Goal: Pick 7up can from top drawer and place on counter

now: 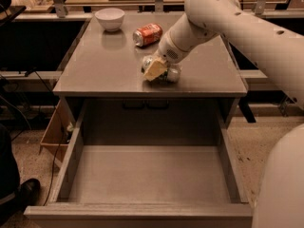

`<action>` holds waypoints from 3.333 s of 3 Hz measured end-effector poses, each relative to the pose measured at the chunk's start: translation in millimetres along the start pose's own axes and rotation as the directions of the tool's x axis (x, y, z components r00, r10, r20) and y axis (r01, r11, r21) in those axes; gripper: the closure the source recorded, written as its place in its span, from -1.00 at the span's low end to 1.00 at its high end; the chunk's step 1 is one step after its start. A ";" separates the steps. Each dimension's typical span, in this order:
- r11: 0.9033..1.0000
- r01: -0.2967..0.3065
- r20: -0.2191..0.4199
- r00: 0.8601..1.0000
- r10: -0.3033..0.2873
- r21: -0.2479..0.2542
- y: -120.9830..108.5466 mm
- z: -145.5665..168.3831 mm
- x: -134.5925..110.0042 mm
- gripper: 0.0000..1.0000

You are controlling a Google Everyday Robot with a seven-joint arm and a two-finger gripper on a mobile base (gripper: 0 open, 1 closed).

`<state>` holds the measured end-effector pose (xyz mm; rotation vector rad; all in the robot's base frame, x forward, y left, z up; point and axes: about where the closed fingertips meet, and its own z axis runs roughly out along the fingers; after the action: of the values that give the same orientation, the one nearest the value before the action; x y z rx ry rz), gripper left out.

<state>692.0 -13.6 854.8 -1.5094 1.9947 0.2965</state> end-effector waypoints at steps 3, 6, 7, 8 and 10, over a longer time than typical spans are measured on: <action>0.995 0.041 0.062 0.997 -0.035 -0.093 5.3 37.2 -21.6 -1.00; 0.984 0.026 0.208 0.978 0.012 -0.179 2.2 16.5 -30.5 -1.00; 0.983 0.023 0.263 0.964 0.026 -0.180 -2.0 -27.4 -26.6 -1.00; 0.988 0.041 0.263 0.965 0.000 -0.150 1.6 -81.0 -17.5 -1.00; 0.995 -0.006 0.290 0.956 0.035 -0.101 13.4 -171.2 47.0 -1.00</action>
Offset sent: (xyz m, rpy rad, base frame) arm 0.0158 0.0473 -0.0236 0.0802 0.0398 0.1221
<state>614.8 -135.1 959.4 -1.4125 1.7832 0.5999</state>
